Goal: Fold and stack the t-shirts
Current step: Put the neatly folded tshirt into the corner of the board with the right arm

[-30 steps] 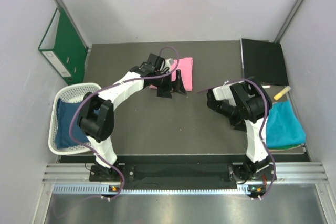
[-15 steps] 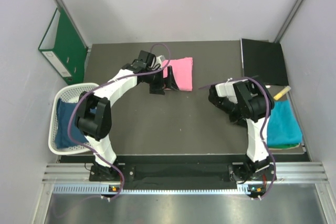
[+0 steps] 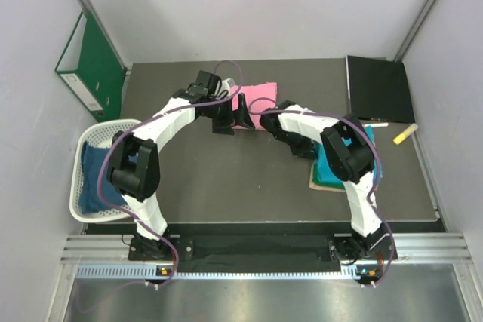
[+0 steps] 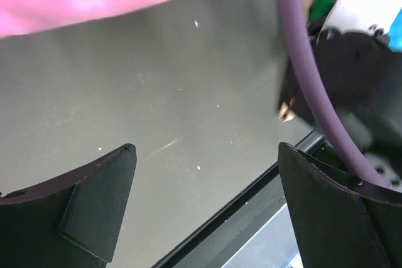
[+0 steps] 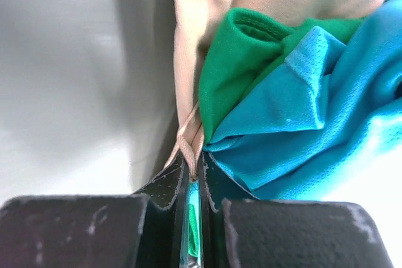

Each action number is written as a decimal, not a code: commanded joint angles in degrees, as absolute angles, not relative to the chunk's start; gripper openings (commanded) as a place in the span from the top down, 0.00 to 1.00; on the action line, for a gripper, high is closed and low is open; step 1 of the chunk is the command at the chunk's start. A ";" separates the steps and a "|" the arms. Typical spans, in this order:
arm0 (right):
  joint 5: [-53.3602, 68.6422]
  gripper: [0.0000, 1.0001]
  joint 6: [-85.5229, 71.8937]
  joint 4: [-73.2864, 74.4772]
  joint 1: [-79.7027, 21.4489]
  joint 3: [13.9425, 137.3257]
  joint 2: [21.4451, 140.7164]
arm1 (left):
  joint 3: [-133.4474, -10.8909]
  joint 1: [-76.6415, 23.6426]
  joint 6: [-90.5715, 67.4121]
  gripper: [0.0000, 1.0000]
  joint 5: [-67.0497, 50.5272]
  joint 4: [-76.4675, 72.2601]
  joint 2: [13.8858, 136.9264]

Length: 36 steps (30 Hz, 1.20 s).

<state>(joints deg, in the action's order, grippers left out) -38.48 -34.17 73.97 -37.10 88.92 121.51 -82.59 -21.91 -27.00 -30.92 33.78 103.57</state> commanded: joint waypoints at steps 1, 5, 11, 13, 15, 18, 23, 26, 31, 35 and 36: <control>-34.37 1.00 -31.73 75.58 -42.35 98.85 125.32 | -86.74 -20.83 -25.93 0.01 -31.73 33.84 103.97; -29.64 1.00 -30.42 75.06 -44.56 104.14 128.05 | -88.33 -18.64 -25.75 0.01 -30.77 34.45 104.33; -26.81 0.86 -28.92 74.44 -45.00 108.80 129.38 | -90.17 -13.99 -24.18 0.01 -27.43 36.38 104.85; -25.50 0.83 -27.87 72.44 -45.00 109.51 127.27 | -90.35 -12.84 -23.39 0.01 -26.81 35.86 104.85; -23.48 0.75 -25.94 70.50 -44.91 109.86 123.42 | -90.35 -11.25 -22.94 0.01 -26.89 34.90 105.46; -20.13 0.72 -23.21 66.45 -44.74 110.21 118.06 | -91.75 -10.02 -22.06 0.01 -26.11 33.93 108.09; -15.13 0.54 -23.64 61.36 -39.49 109.08 111.72 | -95.61 -9.67 -20.92 0.06 -22.33 33.84 113.45; -7.93 0.47 -24.96 54.86 -34.65 104.43 107.43 | -97.64 -9.49 -20.92 0.10 -20.04 34.01 116.35; 11.29 0.30 -28.64 37.75 -23.13 92.56 102.40 | -99.14 -9.23 -22.76 0.24 -19.78 32.09 120.23; 14.76 0.00 -27.51 34.54 -20.21 93.07 104.14 | -100.98 -9.23 -24.08 0.24 -19.86 31.38 124.44; 14.77 0.00 -26.99 35.15 -20.21 94.99 105.02 | -101.33 -9.23 -24.34 0.23 -19.86 31.55 124.98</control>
<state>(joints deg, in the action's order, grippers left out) 6.04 -27.35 42.59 -19.27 92.33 104.09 -97.84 -9.47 -22.90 -20.36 34.28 122.52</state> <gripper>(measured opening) 0.980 0.754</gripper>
